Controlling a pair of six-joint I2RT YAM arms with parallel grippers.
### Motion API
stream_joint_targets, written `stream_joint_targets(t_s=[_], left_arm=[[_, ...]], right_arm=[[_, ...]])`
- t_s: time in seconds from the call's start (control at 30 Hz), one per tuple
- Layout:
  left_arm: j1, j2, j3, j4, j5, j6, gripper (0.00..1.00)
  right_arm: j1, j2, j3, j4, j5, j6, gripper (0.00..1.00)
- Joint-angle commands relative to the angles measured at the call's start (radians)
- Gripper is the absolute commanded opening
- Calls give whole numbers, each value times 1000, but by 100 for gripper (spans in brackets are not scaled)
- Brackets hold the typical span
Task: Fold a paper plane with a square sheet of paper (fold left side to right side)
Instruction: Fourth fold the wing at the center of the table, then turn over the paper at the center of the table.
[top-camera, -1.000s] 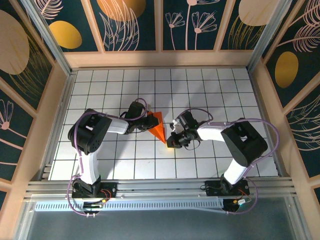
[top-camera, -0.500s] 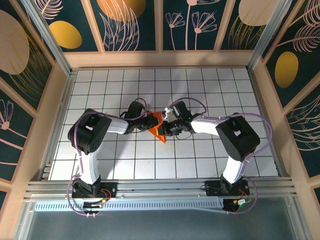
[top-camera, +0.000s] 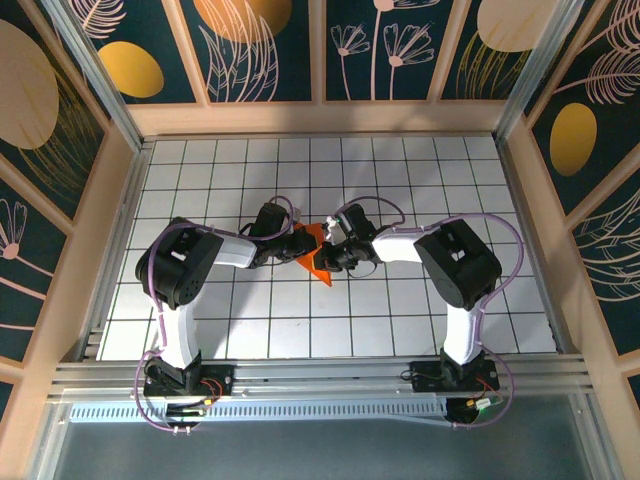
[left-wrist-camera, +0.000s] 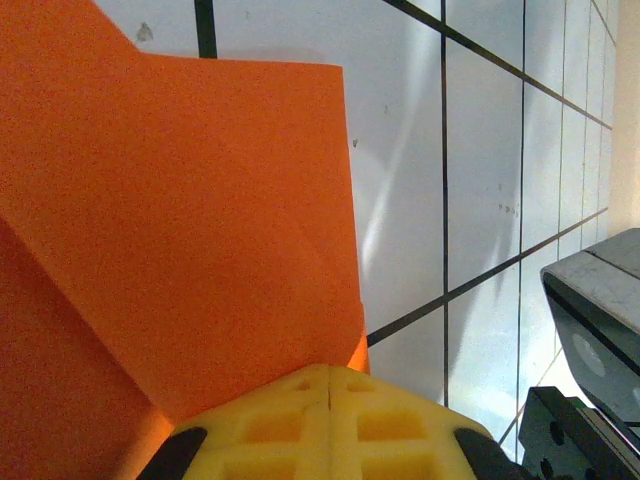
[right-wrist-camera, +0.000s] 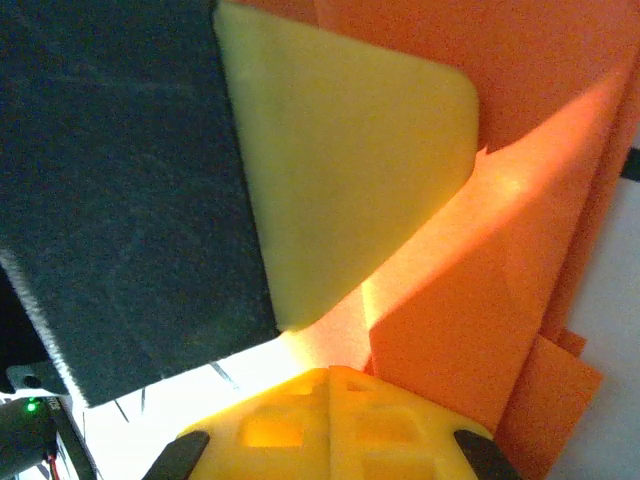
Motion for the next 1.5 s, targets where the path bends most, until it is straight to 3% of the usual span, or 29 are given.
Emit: stream_joint_targets(t_s=[0.0,0.57,0.7,0.83,0.97,1.17,1.47], left_arm=[[17,52,-25,-87,-70,13,0],[17,12,-2,-75,-52,1,0],[17,-31,45,-76,-27,-2,7],[17,-93,90,-91,-34,8,20],[18,-174,91,-135,-123,38,31],[20,-326,-3,-181,-290,68,39],[22,-469,-135,-200,-380,65,47]], right_arm=[[4,16,-5,-33,26,-10,0],[-12,-148,-127,-164,-76,-67,0],[-50,-221,-108,-180,-84,-123,0],[-98,-251,-87,-143,-47,-157,23],[-108,-231,-76,-57,-17,-166,40],[-108,-142,-16,1,-9,-203,45],[-84,-32,47,39,-53,-253,46]])
